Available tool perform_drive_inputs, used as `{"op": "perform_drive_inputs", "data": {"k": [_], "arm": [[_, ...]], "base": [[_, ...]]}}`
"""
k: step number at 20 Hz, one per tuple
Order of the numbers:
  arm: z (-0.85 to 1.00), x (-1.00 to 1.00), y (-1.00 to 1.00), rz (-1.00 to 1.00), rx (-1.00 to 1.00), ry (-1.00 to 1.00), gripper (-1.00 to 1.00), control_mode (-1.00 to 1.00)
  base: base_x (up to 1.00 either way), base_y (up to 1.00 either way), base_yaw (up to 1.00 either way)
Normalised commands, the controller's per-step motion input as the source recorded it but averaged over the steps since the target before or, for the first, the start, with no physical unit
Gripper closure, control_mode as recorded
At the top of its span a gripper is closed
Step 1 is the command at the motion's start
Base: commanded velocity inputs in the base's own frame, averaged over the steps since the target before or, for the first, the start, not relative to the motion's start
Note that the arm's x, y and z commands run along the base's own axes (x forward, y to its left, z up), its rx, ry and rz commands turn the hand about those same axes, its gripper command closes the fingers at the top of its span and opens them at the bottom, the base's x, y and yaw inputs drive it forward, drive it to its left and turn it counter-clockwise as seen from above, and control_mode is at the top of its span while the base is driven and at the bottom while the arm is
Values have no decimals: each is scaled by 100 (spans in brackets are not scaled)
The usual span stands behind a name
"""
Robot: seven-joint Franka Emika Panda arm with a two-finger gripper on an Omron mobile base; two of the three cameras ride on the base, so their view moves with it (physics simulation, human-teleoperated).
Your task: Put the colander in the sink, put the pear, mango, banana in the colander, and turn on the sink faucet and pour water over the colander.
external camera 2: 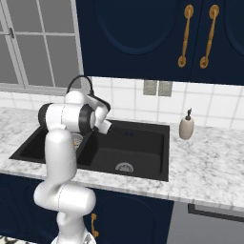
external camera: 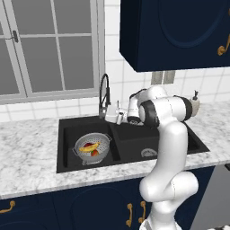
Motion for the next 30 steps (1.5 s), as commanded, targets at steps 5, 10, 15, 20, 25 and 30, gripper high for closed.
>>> {"op": "perform_drive_inputs", "data": {"k": [5, 10, 15, 20, 25, 30], "arm": [[0, 20, 1, 0, 0, 0, -100, -100], [0, 0, -19, -2, 1, -3, -100, -100], [0, -22, -8, -2, 1, -11, -100, -100], [0, -40, 21, -4, 0, -16, -100, -100], [17, -60, 3, -11, 0, -22, -100, -100], [30, -62, 0, -15, 0, -24, -100, -100]], "base": [[0, 0, 0], [0, 0, 0], [0, 0, 0], [0, 0, 0], [0, 0, 0], [0, 0, 0]]}}
